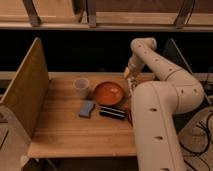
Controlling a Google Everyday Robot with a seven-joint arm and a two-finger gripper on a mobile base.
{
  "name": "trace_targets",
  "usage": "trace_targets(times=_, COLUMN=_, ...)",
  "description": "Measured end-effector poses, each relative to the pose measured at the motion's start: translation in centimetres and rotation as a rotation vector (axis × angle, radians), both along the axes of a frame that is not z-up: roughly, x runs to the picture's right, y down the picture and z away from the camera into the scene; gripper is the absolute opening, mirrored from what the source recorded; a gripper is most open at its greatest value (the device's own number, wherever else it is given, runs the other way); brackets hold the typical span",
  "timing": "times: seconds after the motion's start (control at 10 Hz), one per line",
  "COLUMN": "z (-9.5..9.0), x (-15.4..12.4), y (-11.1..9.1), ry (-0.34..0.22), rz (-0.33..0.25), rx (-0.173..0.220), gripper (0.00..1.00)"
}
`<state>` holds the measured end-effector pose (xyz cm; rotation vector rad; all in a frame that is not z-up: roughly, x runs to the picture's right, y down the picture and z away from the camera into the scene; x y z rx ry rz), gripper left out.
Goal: Stand the bottle upright
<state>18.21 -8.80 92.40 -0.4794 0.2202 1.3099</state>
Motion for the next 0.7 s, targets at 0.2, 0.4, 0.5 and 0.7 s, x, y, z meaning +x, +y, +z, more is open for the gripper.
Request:
trace_targets(times=0.2, z=-3.0, x=-0.6, y=-0.3, ry=-0.054, rz=-0.031, rx=0.069, gripper=0.0)
trace_targets(times=0.4, z=-4.9, x=-0.7, y=0.0, ry=-0.078, rz=-0.072, rx=0.142, gripper=0.0)
trace_targets(times=0.5, z=-5.3, x=-0.5, y=0.4, ry=-0.079, rz=-0.087, rx=0.165, gripper=0.0)
trace_targets(times=0.7, z=-5.8, x=0.4, y=1.3, ry=-0.065, rz=-0.114, rx=0.203, gripper=0.0)
